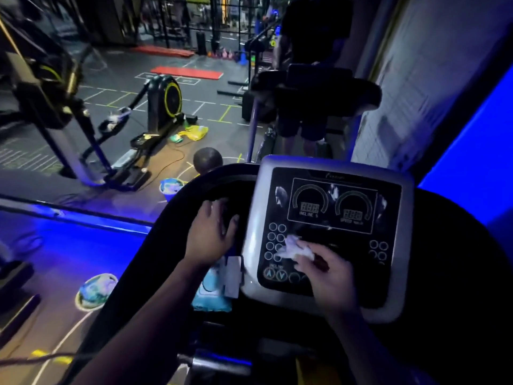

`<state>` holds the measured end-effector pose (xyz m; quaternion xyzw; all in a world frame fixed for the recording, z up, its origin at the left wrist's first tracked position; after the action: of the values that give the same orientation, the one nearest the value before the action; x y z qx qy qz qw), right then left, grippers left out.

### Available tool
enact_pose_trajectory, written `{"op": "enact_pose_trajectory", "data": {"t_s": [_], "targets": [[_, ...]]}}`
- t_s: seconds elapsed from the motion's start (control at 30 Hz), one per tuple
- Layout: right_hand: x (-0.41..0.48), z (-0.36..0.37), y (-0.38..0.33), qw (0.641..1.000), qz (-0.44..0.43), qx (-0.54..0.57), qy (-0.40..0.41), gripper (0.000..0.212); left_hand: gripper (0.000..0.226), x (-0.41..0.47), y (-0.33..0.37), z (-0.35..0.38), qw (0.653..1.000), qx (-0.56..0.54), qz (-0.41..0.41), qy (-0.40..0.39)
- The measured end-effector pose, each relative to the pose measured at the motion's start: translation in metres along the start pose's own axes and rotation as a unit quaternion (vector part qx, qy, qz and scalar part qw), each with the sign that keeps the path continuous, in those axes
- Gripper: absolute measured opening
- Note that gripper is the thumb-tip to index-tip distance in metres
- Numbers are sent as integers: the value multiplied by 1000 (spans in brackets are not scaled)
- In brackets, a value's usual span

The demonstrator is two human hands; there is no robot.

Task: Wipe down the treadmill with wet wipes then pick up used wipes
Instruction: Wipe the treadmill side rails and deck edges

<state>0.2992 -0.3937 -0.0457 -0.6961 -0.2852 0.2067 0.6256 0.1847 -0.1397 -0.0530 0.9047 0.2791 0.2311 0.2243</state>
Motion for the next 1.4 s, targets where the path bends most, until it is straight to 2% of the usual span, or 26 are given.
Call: {"op": "enact_pose_trajectory", "data": {"t_s": [0.1, 0.17, 0.23, 0.33, 0.43, 0.53, 0.6, 0.67, 0.73, 0.83, 0.87, 0.9, 0.93, 1.0, 1.13, 1.17, 1.33, 1.4], "targets": [[11, 8, -11, 995, -29, -99, 13, 34, 51, 23, -1, -14, 990, 120, 43, 56], [24, 1, -25, 974, -57, -208, 64, 26, 59, 43, -2, -21, 985, 156, 44, 62], [40, -4, -44, 940, -120, -300, 111, 22, 77, 61, -5, -20, 981, 183, 36, 46], [66, -2, -67, 908, -200, -339, 144, 24, 107, 80, -4, -15, 973, 229, 27, 7], [96, 4, -81, 888, -243, -363, 145, 33, 120, 90, -8, -14, 977, 212, 16, -26], [123, 36, -74, 862, -260, -429, 73, 41, 110, 94, -13, -18, 991, 124, 27, -28], [132, 47, -58, 853, -246, -459, 45, 39, 107, 97, -15, -14, 997, 61, 21, -40], [130, 46, -42, 872, -213, -439, 26, 39, 114, 97, -16, -10, 998, 32, 0, -48], [112, 45, -38, 878, -224, -423, 10, 35, 124, 96, -15, -10, 999, 11, -23, -46], [76, 52, -36, 828, -300, -473, -17, 34, 133, 95, -15, -6, 996, -2, -36, -80], [75, 51, -32, 825, -302, -477, -24, 31, 136, 95, -16, -5, 995, -3, -36, -91], [77, 49, -31, 834, -289, -469, -22, 29, 140, 96, -17, -4, 994, -1, -35, -100], [83, 44, -32, 859, -268, -436, -6, 27, 144, 96, -18, -4, 994, 5, -36, -107], [98, 40, -41, 859, -254, -443, 38, 18, 149, 97, -19, -3, 992, 20, -42, -114], [132, 42, -50, 895, -211, -391, 33, 31, 151, 98, -20, -4, 992, 26, -51, -109], [133, 45, -50, 895, -215, -391, 25, 32, 151, 98, -20, -4, 992, 26, -50, -109], [85, 62, -43, 834, -316, -450, -47, 27, 148, 100, -22, -2, 994, 24, -41, -101], [72, 60, -43, 819, -330, -466, -58, 23, 148, 100, -22, -3, 994, 20, -41, -101]]}}
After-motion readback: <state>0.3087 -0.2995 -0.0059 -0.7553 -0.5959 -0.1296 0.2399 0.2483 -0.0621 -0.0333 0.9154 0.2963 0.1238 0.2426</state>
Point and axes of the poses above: each hand's wrist, its own x-axis towards the middle knuckle, its own z-axis out of the palm, y = z × x, the point moved 10 cm from there along x, towards the middle knuckle, and after that the axes turned 10 degrees about -y, right-handed, at the moved point
